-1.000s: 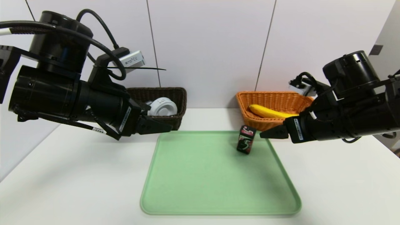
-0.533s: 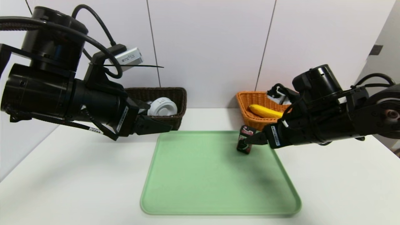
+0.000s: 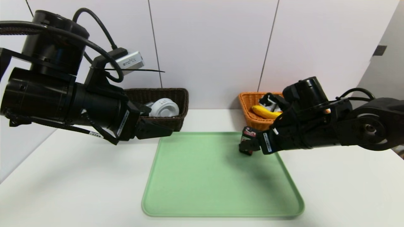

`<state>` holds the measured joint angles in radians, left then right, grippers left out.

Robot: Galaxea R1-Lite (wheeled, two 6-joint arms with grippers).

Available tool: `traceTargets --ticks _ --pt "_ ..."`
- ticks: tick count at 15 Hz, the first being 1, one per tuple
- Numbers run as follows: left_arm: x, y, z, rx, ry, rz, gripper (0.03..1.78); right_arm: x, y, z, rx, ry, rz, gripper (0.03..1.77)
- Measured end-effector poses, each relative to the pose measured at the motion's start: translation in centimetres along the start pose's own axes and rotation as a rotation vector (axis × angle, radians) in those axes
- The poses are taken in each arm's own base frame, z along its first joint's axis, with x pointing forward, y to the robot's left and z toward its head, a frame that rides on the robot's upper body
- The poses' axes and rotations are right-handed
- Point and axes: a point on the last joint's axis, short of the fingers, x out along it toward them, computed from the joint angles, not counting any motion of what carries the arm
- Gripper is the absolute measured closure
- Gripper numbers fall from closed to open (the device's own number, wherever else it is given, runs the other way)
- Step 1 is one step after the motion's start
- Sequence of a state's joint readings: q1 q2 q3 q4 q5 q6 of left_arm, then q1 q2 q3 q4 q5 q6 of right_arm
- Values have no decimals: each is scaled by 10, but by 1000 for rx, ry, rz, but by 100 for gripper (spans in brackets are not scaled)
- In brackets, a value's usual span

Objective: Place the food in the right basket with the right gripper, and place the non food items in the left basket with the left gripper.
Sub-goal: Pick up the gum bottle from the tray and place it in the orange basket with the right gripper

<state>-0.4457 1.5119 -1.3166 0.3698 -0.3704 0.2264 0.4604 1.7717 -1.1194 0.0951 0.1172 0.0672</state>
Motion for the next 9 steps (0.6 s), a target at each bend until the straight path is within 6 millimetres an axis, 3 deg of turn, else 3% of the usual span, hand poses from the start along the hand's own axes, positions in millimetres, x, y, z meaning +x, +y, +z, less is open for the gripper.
traceTargets --ticks 9 --pt "1 -1 0 0 2 -5 12 23 -10 -13 -252 -108 -17 9"
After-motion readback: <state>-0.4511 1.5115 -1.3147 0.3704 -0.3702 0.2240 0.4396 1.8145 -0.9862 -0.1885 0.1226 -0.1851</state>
